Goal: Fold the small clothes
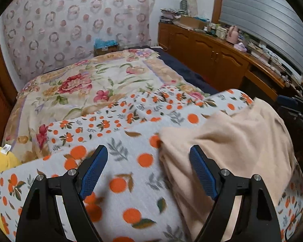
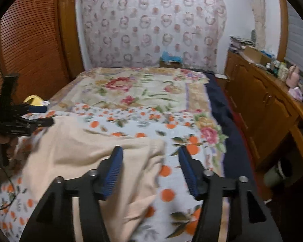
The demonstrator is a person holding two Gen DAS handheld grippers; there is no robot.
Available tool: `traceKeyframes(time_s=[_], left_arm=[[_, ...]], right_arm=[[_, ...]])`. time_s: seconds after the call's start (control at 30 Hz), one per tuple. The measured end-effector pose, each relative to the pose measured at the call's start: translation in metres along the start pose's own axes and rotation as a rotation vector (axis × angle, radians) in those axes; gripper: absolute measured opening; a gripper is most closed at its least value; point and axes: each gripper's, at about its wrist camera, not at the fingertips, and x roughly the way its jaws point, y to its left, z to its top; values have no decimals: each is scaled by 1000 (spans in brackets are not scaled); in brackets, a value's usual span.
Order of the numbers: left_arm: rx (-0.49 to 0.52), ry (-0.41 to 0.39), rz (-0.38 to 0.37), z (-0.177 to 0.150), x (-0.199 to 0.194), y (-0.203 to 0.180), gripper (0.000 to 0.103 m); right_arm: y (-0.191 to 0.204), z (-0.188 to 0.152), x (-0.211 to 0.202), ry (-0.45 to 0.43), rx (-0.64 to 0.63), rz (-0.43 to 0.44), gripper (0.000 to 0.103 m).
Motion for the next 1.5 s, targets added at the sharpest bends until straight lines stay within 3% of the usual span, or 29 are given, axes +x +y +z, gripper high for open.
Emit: traceKeyframes(time_s=[0.13,0.3,0.4,0.57,0.77,0.93,1.2,1.37,1.5], left_arm=[[-3,35,-68,-9,0,-8,84],[-7,93,-106,-20,14,-14,84],[-32,102,-138,-22,20,-14,83],[-44,94,-212,-19,21,-18,54],[-72,99,-298,-19,21,-21,16],[-66,15,-306,-18,-17,-23,13],[-87,-178,-234,-29,-115,1,13],[-147,-265,-108,-64,-176,40,13],[-231,-286,-10,-100,-201,77,13]], right_arm=[[4,-9,2,40,8,26,67],[-9,-28,17,145,106,65,67],[-18,-31,16,153,150,105,67],[-25,-32,16,168,160,136,67],[-19,-32,17,158,131,216,25],[-11,-26,-6,82,59,212,19],[29,7,-54,-62,-71,250,19],[73,32,-56,-109,-157,338,19],[124,57,-35,-106,-256,428,19]])
